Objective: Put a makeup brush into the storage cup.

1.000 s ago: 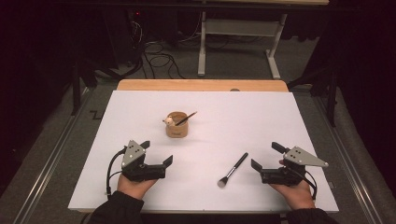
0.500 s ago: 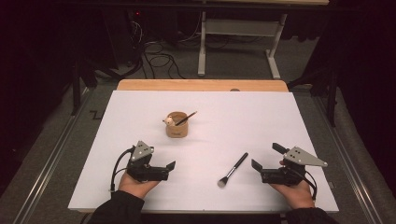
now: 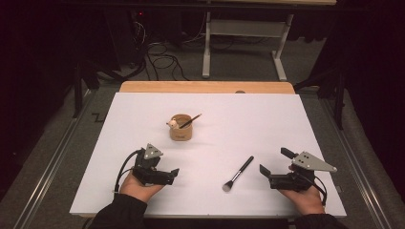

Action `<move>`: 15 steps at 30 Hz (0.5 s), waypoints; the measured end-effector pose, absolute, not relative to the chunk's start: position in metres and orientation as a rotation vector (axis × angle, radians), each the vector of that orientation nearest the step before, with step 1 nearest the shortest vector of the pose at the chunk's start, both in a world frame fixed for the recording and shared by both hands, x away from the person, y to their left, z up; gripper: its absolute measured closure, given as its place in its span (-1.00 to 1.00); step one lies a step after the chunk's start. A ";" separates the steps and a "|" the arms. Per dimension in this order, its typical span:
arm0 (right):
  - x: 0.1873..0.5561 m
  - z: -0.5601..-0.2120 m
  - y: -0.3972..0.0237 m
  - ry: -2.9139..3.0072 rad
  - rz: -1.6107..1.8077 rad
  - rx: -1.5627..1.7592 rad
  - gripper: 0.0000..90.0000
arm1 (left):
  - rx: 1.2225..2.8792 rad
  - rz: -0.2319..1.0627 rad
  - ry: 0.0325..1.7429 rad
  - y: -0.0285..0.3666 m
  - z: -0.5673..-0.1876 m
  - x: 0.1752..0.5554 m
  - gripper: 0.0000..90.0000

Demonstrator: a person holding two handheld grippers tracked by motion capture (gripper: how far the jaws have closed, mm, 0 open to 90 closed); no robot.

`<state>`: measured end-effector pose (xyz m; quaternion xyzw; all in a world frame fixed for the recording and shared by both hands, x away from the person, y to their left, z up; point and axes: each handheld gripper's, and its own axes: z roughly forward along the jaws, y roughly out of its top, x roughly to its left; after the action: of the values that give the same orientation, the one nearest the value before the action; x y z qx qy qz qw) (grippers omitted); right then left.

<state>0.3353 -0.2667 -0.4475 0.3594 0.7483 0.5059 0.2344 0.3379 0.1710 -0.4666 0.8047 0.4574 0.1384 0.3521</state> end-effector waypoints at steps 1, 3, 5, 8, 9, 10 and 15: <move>0.335 -0.448 -0.267 2.060 1.381 0.986 -1.00 | 2.093 0.357 1.185 0.170 -0.467 0.338 -0.84; 0.335 -0.450 -0.269 2.079 1.350 0.978 -0.99 | 2.115 0.339 1.179 0.170 -0.468 0.339 -0.83; 0.333 -0.455 -0.272 2.090 1.332 0.986 -0.99 | 2.118 0.328 1.184 0.169 -0.467 0.339 -0.81; 0.331 -0.457 -0.276 2.090 1.340 0.998 -0.99 | 2.132 0.315 1.192 0.166 -0.465 0.341 -0.77; 0.330 -0.457 -0.277 2.081 1.352 1.005 -0.99 | 2.131 0.310 1.194 0.165 -0.464 0.342 -0.77; 0.330 -0.456 -0.277 2.072 1.360 1.006 -0.99 | 2.131 0.291 1.200 0.163 -0.462 0.343 -0.77; 0.328 -0.455 -0.278 2.066 1.373 1.001 -1.00 | 2.182 0.236 1.207 0.151 -0.457 0.347 -0.77</move>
<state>0.3277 -0.2778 -0.4547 0.3641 0.7514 0.4994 0.2313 0.3471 0.1513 -0.4574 0.8274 0.4576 0.0894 0.3129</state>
